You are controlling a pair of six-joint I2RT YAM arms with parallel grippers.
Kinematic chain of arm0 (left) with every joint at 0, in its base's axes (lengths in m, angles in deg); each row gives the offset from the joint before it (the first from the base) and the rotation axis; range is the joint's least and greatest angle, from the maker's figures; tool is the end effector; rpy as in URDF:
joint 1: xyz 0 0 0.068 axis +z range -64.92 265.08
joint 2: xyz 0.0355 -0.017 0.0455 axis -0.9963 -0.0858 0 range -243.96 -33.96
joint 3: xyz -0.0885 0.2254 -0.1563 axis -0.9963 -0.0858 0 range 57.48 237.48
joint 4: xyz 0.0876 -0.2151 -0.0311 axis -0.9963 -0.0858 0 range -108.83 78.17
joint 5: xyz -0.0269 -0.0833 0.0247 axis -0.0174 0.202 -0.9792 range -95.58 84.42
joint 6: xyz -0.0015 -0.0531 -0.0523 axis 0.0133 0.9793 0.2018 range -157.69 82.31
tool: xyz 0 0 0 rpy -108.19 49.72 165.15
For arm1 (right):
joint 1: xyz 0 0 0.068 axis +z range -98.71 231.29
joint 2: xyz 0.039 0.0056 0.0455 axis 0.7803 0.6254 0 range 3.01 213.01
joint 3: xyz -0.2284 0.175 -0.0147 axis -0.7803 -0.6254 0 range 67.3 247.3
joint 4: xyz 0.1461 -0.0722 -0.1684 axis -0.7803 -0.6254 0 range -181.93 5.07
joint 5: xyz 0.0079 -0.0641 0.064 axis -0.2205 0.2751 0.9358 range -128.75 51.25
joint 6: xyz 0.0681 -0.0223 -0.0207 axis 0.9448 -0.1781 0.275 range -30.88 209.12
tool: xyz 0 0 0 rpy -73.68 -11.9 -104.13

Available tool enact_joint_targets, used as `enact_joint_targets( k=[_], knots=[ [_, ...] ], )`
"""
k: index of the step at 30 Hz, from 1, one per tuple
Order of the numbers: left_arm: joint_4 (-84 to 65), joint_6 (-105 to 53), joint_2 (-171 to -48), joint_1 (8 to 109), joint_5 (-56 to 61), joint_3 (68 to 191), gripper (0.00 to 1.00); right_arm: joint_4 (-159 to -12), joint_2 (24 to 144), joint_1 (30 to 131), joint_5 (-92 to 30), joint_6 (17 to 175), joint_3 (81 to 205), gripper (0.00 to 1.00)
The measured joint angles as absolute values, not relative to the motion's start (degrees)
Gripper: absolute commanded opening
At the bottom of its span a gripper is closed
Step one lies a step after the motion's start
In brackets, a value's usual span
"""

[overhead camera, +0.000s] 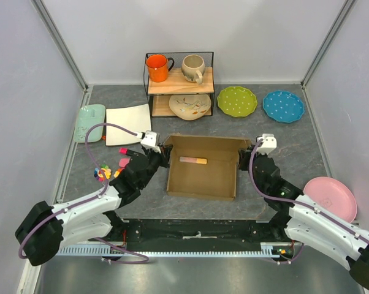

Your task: Fold the paper box

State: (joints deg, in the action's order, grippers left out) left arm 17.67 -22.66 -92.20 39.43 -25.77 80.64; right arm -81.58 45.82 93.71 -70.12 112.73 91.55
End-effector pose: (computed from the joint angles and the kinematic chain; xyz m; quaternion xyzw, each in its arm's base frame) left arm 0.1664 -0.1393 0.2637 0.0790 0.7345 -0.2220 0.6364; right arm 0.1411 0.0849 0.2584 0.0370 0.7814 0.1385 0.6073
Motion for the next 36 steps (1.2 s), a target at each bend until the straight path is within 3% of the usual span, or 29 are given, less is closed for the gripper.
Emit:
enact_joint_targets(
  k=[4, 11, 19, 36],
  knots=[
    [17.17, -21.61, -90.38, 39.19, -25.09, 79.72, 0.16, -80.77, 43.06, 93.95, -70.06, 112.95, 89.34, 0.02],
    [9.56, -18.95, -85.55, 38.73, -24.76, 80.10, 0.21, -81.10, 39.89, 94.10, -69.51, 113.08, 87.48, 0.02],
    [2.70, -15.69, -79.72, 38.36, -23.69, 79.55, 0.06, -80.64, 39.17, 94.60, -68.90, 113.43, 86.72, 0.02],
    [1.28, 1.95, -87.04, 38.60, -26.42, 84.31, 0.02, -81.71, 39.15, 97.01, -73.12, 114.46, 86.70, 0.03]
  ],
)
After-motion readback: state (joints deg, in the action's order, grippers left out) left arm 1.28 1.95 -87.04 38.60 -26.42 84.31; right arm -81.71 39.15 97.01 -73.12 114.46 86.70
